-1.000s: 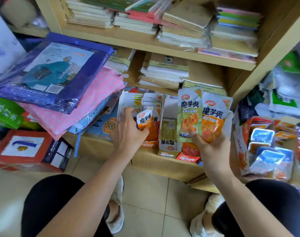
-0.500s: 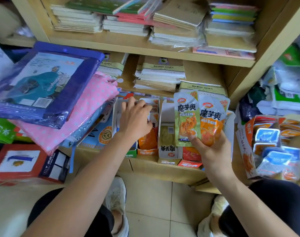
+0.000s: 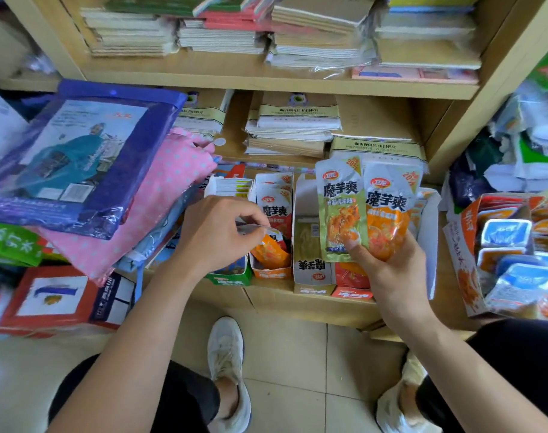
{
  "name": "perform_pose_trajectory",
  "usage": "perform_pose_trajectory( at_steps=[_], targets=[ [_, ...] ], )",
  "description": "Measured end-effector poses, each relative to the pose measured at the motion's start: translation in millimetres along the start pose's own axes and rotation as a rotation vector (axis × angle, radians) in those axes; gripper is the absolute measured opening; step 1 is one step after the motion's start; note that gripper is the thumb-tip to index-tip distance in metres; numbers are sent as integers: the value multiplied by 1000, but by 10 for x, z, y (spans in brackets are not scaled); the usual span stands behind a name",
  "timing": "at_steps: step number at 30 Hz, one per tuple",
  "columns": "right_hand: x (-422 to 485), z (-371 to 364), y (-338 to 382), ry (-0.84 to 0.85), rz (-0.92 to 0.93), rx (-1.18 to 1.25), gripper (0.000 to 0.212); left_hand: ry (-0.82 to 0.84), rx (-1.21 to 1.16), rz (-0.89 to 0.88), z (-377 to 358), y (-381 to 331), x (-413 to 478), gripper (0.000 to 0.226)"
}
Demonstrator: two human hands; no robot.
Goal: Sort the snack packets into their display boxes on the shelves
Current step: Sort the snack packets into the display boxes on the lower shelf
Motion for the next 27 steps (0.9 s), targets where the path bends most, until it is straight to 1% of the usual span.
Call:
perform_pose_trajectory(
  at_steps=[2, 6, 9, 14, 17, 18, 20, 22, 25, 27],
  targets=[
    [4, -19, 2, 4, -1, -6, 54, -39, -57, 9, 36, 37, -41, 9],
    [11, -7, 12, -13, 0, 1, 53, -169, -158, 72, 119, 123, 30, 13],
    [14, 15, 20, -19, -7, 31, 52, -183, -200, 98, 162, 129, 194, 21],
    [7, 52, 31, -15, -15, 70, 57, -100, -93, 112, 224, 173, 447, 20],
    [-5, 73, 44, -11, -16, 99, 57, 43, -46, 124, 128, 170, 537, 8],
    [-6, 78, 43, -9, -18, 103, 57, 101, 0, 137, 61, 160, 548, 8],
    [-4, 93, 35, -4, -25, 109, 56, 213, 134, 163, -96, 147, 553, 13],
    [-2, 112, 21, -4, -30, 116, 55, 306, 219, 156, -263, 114, 573, 14],
    [-10, 123, 6, 0, -36, 131, 57, 336, 282, 151, -357, 83, 627, 30],
    [-12, 132, -2, -1, -40, 137, 58, 335, 355, 110, -387, 54, 661, 41]
  ],
)
Point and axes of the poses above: each hand's wrist, its own x-axis towards the middle knuckle, its own z-axis out of the back of the hand, y = z × x, the point moved 10 cm from there along x, towards the middle knuckle, and after that the axes turned 11 degrees about -x, right-handed, at the moved point
